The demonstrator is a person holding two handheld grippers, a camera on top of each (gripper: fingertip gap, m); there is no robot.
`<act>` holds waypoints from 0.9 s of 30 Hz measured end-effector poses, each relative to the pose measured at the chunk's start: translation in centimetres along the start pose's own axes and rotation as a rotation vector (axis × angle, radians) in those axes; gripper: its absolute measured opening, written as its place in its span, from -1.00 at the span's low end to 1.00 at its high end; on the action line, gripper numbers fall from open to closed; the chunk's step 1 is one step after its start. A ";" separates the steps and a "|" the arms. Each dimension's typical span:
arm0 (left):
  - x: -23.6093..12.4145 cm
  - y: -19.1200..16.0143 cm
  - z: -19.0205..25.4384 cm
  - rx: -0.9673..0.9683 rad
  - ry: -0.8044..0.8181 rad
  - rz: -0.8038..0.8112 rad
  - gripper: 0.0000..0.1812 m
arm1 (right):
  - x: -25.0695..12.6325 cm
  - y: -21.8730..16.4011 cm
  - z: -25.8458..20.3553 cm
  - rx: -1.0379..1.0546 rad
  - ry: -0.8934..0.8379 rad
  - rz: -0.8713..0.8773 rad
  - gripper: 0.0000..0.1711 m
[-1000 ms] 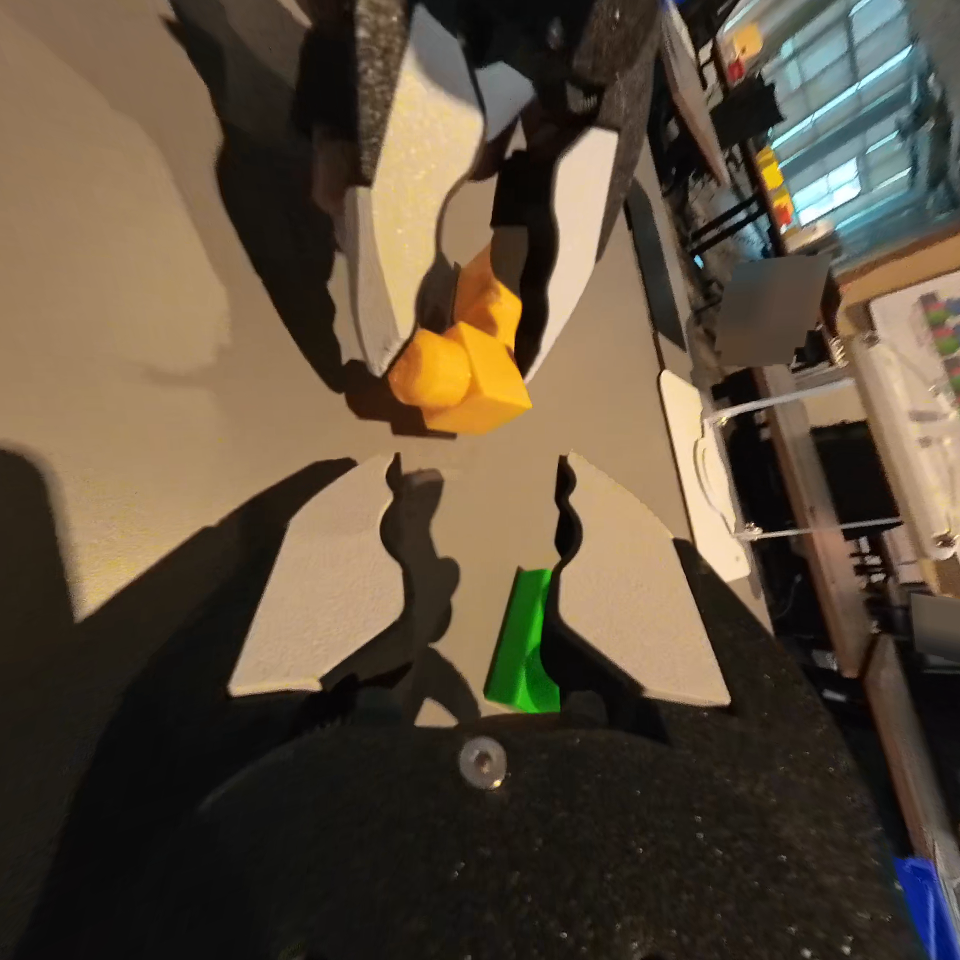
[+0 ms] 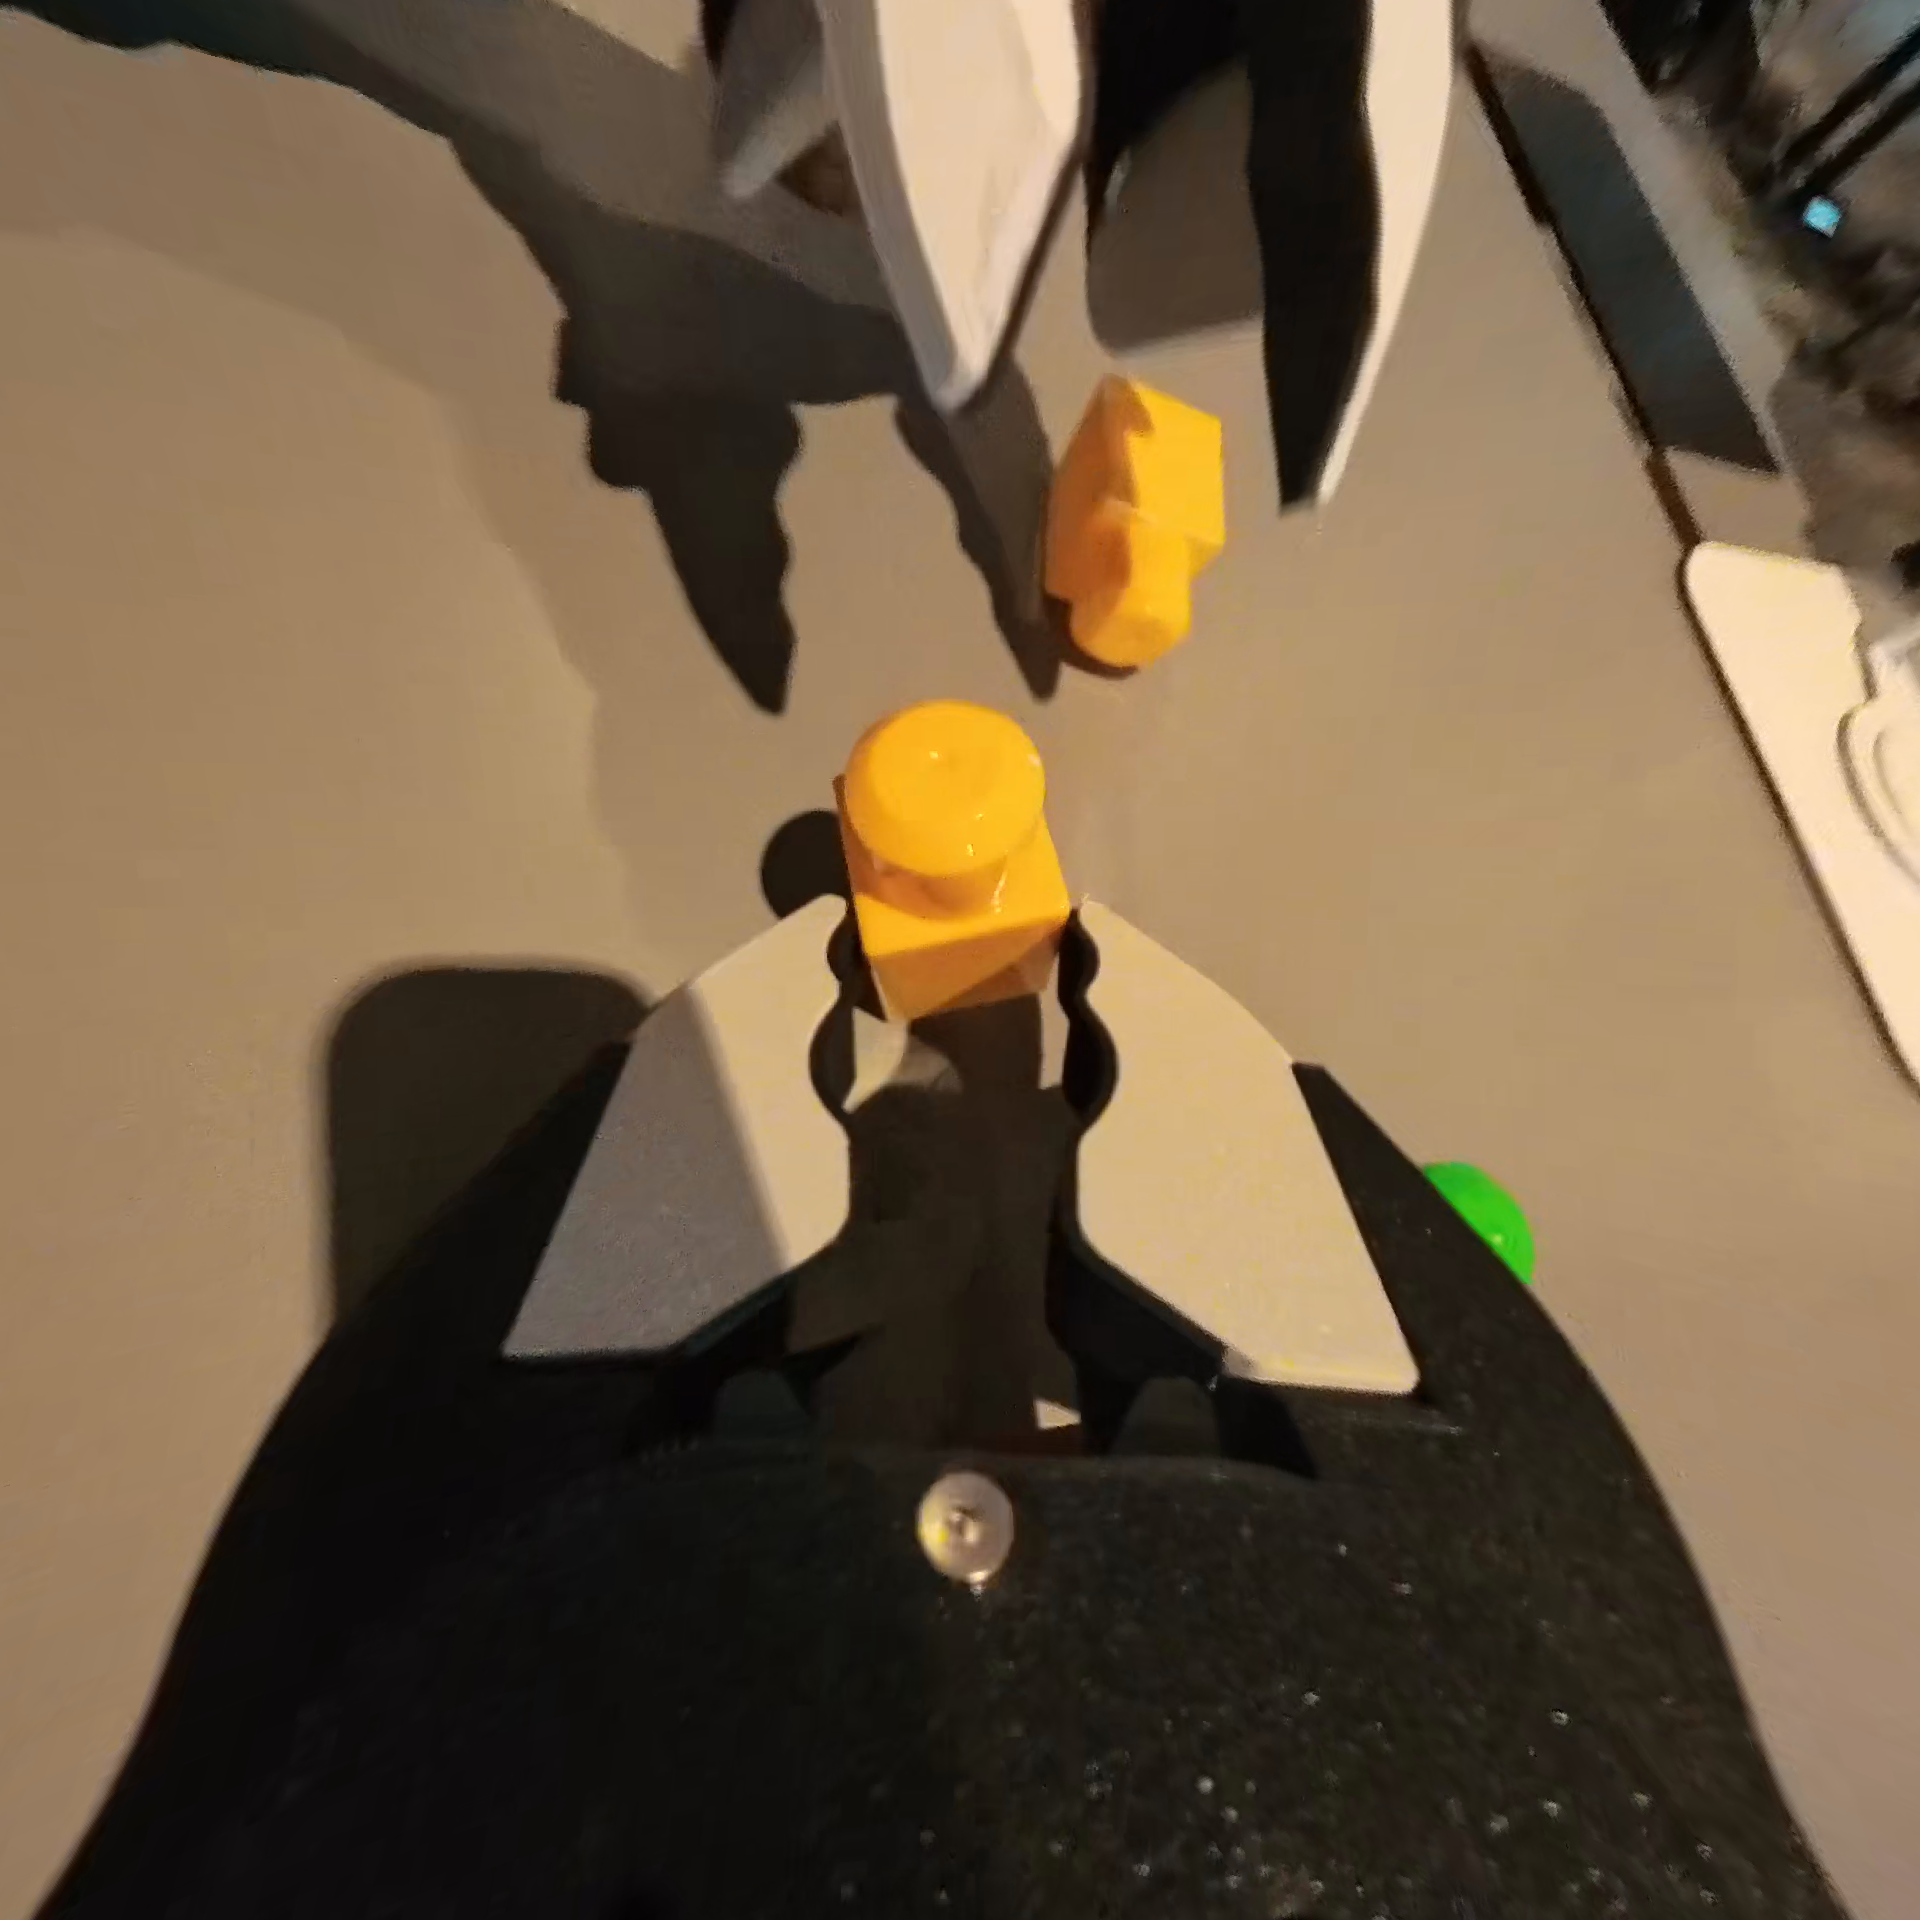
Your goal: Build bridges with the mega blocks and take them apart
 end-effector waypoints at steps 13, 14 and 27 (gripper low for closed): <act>-5.1 -2.5 -3.1 0.049 0.325 -0.195 -0.33 | -0.2 -0.5 0.9 0.117 0.030 -0.027 -0.18; -4.9 -2.9 -3.2 0.084 0.346 -0.239 -0.33 | -0.3 -0.5 0.9 0.123 0.036 -0.016 -0.17; -2.6 -4.9 -4.6 0.379 0.442 -0.492 -0.16 | -0.3 -0.5 0.5 0.086 0.059 -0.017 -0.18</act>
Point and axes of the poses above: each gripper's, where its closed fingertips meet, x out along the fingers, y out of its top, z = x × y across the jaws, the point moved 7 cm from there along -x, back along the fingers, and after that the axes turned 3 degrees about -y, right-handed, at the moved point
